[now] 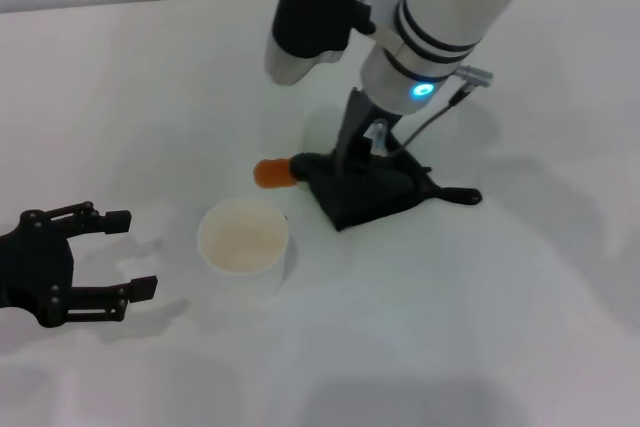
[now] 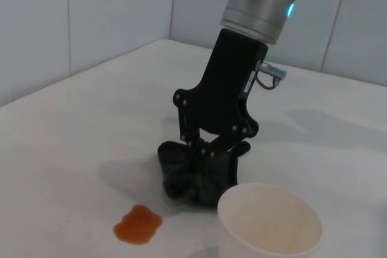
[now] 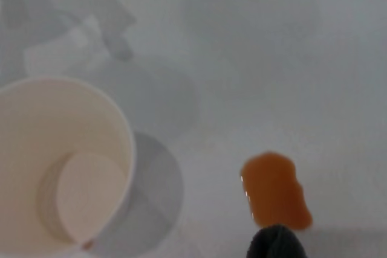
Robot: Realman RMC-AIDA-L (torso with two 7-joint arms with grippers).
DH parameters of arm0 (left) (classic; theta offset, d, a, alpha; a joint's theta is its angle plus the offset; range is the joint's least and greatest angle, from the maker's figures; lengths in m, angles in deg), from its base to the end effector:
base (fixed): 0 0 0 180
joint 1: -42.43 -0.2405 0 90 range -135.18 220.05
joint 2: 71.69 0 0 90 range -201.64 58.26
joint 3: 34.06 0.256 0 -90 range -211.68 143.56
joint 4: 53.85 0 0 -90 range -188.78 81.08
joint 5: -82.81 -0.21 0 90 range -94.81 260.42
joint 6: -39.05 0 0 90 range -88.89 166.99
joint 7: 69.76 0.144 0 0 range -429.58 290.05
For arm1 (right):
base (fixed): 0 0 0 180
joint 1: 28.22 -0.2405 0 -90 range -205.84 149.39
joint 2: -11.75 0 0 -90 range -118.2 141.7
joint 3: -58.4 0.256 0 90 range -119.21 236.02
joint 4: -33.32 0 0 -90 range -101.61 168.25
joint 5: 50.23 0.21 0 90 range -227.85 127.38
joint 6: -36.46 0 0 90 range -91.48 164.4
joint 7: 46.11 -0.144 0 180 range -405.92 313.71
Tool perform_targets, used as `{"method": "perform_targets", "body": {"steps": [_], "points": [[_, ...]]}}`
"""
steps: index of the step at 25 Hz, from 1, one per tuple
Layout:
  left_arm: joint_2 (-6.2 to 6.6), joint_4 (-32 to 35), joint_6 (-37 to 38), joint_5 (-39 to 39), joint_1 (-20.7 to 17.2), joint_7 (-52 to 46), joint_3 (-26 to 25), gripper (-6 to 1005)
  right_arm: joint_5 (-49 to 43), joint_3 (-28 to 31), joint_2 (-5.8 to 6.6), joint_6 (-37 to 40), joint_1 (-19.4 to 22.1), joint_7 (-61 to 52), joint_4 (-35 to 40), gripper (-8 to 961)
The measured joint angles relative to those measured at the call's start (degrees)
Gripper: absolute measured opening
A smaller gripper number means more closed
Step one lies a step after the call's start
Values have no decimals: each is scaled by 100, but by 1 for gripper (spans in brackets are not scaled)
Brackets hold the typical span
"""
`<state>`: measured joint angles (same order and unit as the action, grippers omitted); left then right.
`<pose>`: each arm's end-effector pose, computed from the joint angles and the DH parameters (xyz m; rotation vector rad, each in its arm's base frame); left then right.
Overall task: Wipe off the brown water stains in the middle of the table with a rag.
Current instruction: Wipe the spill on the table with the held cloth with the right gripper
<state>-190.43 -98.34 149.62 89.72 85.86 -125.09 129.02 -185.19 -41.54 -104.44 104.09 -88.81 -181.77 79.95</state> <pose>-0.2948 0.2939 0.0354 -2.8750 -0.4383 -0.4910 0.1026 0.4054 -0.0860 -2.8133 0.2560 -0.6281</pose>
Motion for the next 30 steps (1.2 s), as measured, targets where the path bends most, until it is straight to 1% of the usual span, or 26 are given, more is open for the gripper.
{"method": "perform_targets", "body": {"steps": [8, 11, 17, 21, 27, 30], "points": [[1, -44, 5, 76, -57, 15, -4, 874, 467, -494, 0, -728, -180, -9, -194, 14], [29, -44, 10, 215, -131, 33, -5, 874, 609, -630, 0, -983, -220, -20, -318, 14], [55, -44, 41, 311, -190, 47, -5, 874, 780, -798, 0, -1515, -191, -26, -439, 15], [44, -36, 38, 285, -179, 48, -5, 874, 1066, -1145, 0, -1889, -274, -25, -707, 15], [45, -9, 35, 281, -177, 48, -2, 874, 1571, -1720, 0, -2173, -284, -2, -798, 15], [41, -7, 32, 280, -168, 49, 3, 874, 1761, -1873, 0, -2167, -261, 14, -737, 15]]}}
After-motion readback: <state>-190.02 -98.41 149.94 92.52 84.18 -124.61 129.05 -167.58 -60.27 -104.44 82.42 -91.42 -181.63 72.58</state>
